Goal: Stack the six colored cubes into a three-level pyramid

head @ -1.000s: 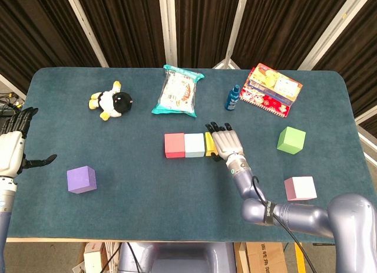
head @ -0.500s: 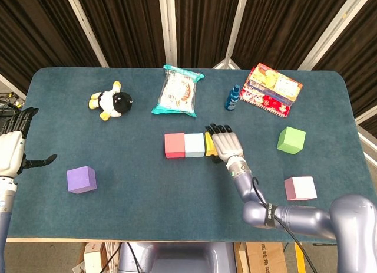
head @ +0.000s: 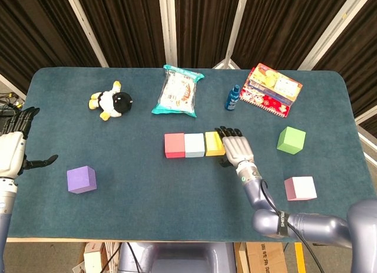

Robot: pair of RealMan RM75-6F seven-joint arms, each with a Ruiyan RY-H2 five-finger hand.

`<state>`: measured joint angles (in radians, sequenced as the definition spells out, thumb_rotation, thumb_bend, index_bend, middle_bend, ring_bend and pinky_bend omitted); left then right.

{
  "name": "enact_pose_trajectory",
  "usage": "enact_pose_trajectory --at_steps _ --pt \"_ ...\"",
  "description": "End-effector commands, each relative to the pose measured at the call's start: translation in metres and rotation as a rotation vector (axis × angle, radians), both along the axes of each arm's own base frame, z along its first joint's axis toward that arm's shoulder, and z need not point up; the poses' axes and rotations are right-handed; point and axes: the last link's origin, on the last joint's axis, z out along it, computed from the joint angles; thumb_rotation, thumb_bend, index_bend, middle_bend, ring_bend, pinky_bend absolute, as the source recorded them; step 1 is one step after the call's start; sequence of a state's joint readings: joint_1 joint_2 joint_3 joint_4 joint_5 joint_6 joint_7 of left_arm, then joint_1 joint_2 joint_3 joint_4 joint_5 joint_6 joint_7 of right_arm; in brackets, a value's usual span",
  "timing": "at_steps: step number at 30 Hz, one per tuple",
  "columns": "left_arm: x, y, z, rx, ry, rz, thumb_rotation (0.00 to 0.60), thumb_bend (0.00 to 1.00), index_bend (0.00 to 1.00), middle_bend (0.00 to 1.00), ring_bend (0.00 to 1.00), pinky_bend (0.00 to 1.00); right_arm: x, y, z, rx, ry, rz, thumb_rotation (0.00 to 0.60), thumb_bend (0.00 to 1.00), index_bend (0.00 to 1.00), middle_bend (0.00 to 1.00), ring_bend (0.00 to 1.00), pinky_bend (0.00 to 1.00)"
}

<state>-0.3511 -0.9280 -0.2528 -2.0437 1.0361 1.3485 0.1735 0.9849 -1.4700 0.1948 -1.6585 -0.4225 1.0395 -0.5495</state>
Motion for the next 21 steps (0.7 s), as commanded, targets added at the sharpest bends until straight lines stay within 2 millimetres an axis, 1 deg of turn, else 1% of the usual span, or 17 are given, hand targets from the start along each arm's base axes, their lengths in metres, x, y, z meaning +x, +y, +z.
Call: enact_pose_trajectory --at_steps 1,5,9,12,16,21 --pt "0.001 0.0 0.0 0.003 0.001 -0.003 0.6 0.12 0.0 0.02 0.0 0.04 -0.006 0.001 0.008 -0.023 -0.009 -0.017 0.6 0.37 0.0 0.0 0.0 0.0" --pt "0.001 -0.001 0.001 0.009 0.0 -0.006 0.6 0.12 0.0 0.02 0.0 0.04 -0.017 0.003 0.015 -0.031 -0.001 -0.049 0.6 0.37 0.0 0.0 0.0 0.0" --pt "0.002 -0.001 0.001 0.009 0.003 -0.007 0.6 0.12 0.0 0.02 0.0 0.04 -0.036 0.01 0.023 -0.026 0.007 -0.091 0.6 0.37 0.0 0.0 0.0 0.0" --pt "0.002 -0.001 0.0 0.008 0.006 -0.009 0.6 0.12 0.0 0.02 0.0 0.04 -0.048 0.014 0.026 -0.019 0.016 -0.11 0.6 0.37 0.0 0.0 0.04 0.04" --pt "0.003 -0.002 0.0 0.01 0.007 -0.011 0.6 0.12 0.0 0.02 0.0 0.04 -0.058 0.021 0.027 -0.008 0.025 -0.107 0.6 0.37 0.0 0.0 0.07 0.06" --pt "0.005 -0.003 -0.001 0.01 0.007 -0.019 0.6 0.12 0.0 0.02 0.0 0.04 -0.064 0.027 0.022 0.028 0.055 -0.088 0.6 0.37 0.0 0.0 0.07 0.06"
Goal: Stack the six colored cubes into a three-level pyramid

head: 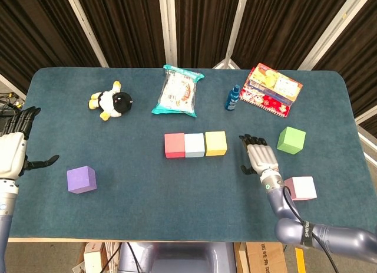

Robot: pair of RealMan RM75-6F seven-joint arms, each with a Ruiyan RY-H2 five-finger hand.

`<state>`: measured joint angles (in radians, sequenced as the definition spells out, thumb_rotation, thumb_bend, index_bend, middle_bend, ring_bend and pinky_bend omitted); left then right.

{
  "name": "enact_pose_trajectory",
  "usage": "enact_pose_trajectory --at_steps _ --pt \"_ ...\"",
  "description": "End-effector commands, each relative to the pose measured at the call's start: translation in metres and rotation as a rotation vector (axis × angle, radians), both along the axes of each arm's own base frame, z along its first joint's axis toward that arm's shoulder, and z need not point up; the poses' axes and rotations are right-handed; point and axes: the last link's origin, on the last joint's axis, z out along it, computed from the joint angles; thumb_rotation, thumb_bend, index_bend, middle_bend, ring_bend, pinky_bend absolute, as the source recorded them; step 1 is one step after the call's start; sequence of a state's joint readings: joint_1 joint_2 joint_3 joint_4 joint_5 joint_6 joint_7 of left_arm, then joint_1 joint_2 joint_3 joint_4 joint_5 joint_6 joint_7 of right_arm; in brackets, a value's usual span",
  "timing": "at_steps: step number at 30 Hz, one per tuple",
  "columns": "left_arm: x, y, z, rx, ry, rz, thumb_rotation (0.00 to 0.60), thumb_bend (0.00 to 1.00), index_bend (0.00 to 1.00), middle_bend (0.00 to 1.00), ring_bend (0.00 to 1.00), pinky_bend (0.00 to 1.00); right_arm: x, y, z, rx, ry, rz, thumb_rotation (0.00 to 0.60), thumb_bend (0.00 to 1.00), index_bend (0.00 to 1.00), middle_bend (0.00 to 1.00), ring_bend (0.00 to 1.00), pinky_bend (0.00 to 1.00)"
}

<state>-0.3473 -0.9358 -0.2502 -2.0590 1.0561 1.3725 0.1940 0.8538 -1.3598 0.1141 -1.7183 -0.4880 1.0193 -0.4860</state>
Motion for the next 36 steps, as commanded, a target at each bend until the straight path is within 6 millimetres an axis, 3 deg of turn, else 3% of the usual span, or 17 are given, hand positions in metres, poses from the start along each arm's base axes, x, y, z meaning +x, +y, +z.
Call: enact_pose_trajectory --at_steps 1,17,36 --pt "0.001 -0.001 0.0 0.0 0.0 -0.003 0.6 0.12 0.0 0.02 0.0 0.04 -0.002 0.004 -0.004 0.022 0.013 0.007 0.6 0.37 0.0 0.0 0.07 0.06" --pt "0.001 -0.001 -0.001 -0.004 0.0 -0.001 0.6 0.12 0.0 0.02 0.0 0.04 0.008 0.006 -0.025 0.075 0.011 0.039 0.6 0.37 0.0 0.0 0.07 0.06" --pt "-0.001 0.0 -0.004 -0.015 0.005 0.008 0.6 0.12 0.0 0.02 0.0 0.04 0.009 0.002 -0.032 0.099 -0.012 0.058 0.6 0.37 0.0 0.0 0.07 0.06"
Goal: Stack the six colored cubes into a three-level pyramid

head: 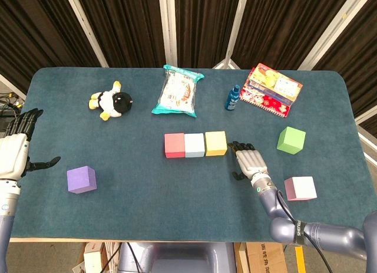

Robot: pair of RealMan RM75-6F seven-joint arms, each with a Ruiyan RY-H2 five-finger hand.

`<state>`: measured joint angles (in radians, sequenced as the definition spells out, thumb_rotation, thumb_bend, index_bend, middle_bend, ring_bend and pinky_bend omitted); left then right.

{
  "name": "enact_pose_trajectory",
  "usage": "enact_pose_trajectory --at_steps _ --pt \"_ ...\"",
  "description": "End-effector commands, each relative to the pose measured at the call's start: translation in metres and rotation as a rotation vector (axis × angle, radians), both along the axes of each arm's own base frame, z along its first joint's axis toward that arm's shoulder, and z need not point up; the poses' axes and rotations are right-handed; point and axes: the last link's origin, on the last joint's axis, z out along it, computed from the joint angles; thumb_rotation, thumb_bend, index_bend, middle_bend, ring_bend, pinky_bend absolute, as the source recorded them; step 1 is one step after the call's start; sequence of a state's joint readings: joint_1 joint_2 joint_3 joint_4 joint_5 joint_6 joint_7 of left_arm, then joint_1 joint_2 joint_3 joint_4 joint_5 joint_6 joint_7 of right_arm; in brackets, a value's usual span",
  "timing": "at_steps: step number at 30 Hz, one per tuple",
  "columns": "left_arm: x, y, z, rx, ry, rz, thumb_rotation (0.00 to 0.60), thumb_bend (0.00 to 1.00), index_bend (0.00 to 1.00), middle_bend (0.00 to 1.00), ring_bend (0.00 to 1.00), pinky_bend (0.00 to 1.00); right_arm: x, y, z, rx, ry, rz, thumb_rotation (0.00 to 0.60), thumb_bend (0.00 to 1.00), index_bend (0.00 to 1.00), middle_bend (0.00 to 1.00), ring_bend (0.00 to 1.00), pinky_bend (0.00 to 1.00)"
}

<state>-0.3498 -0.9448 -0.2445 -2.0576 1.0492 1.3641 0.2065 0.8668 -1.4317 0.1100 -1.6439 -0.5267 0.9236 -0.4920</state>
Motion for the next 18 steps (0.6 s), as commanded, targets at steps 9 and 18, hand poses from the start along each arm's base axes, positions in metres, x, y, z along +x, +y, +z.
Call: enact_pose_trajectory --at_steps 9,18 --pt "0.0 0.0 0.001 0.006 -0.003 -0.001 0.6 0.12 0.0 0.02 0.0 0.04 0.011 0.005 -0.007 0.019 -0.033 0.035 0.6 0.37 0.0 0.0 0.07 0.06" --pt "0.0 0.0 0.001 0.007 -0.007 -0.001 0.6 0.12 0.0 0.02 0.0 0.04 0.014 0.008 -0.009 0.025 -0.039 0.043 0.6 0.37 0.0 0.0 0.07 0.06"
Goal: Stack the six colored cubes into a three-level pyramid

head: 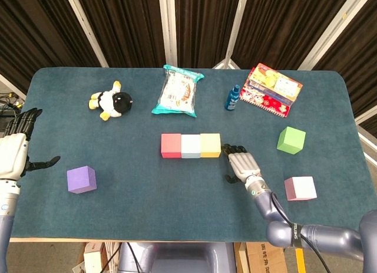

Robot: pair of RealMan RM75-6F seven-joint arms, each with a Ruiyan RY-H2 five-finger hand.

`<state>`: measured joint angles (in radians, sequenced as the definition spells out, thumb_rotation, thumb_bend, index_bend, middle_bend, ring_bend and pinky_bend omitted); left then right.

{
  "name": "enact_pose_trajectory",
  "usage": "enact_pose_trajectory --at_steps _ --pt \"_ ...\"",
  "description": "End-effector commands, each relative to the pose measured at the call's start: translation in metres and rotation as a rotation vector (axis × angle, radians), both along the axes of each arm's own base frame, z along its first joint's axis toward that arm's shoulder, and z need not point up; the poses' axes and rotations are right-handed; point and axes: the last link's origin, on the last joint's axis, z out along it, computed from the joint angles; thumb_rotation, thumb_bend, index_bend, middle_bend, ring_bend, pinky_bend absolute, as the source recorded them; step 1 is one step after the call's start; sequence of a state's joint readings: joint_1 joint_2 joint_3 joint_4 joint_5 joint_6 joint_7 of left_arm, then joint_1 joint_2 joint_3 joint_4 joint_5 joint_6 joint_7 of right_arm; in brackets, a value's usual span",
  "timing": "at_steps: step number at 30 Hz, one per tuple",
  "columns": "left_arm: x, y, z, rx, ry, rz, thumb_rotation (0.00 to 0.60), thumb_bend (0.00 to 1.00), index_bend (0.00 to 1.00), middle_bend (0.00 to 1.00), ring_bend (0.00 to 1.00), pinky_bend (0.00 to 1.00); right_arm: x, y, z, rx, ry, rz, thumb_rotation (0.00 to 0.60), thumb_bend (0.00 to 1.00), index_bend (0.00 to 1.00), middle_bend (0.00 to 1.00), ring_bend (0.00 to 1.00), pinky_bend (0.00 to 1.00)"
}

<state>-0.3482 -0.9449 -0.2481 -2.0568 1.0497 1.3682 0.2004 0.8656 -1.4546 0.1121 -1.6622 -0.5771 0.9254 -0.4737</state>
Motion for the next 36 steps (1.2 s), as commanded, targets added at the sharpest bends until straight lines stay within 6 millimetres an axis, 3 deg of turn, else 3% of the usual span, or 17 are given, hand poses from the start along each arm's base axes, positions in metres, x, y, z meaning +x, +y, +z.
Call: enact_pose_trajectory --at_steps 1,8,21,28,36 --pt "0.0 0.0 0.0 0.0 -0.001 0.0 0.6 0.12 0.0 0.02 0.0 0.04 0.001 0.001 0.0 0.001 -0.002 0.004 0.6 0.37 0.0 0.0 0.07 0.06" --pt "0.0 0.0 0.0 0.001 0.0 0.001 0.6 0.12 0.0 0.02 0.0 0.04 -0.002 0.0 0.004 -0.022 0.022 -0.003 0.6 0.37 0.0 0.0 0.06 0.06" --pt "0.0 0.0 0.0 0.005 -0.002 -0.001 0.6 0.12 0.0 0.02 0.0 0.04 -0.003 0.008 0.028 -0.184 -0.036 -0.029 0.6 0.37 0.0 0.0 0.0 0.0" --pt "0.002 -0.001 0.002 0.013 -0.008 -0.008 0.6 0.12 0.0 0.02 0.0 0.04 0.011 0.018 0.034 -0.201 -0.112 -0.003 0.6 0.37 0.0 0.0 0.0 0.0" --pt "0.002 -0.001 0.001 0.01 -0.01 -0.008 0.6 0.12 0.0 0.02 0.0 0.04 0.043 0.017 0.024 -0.221 -0.182 0.065 0.6 0.37 0.0 0.0 0.0 0.0"
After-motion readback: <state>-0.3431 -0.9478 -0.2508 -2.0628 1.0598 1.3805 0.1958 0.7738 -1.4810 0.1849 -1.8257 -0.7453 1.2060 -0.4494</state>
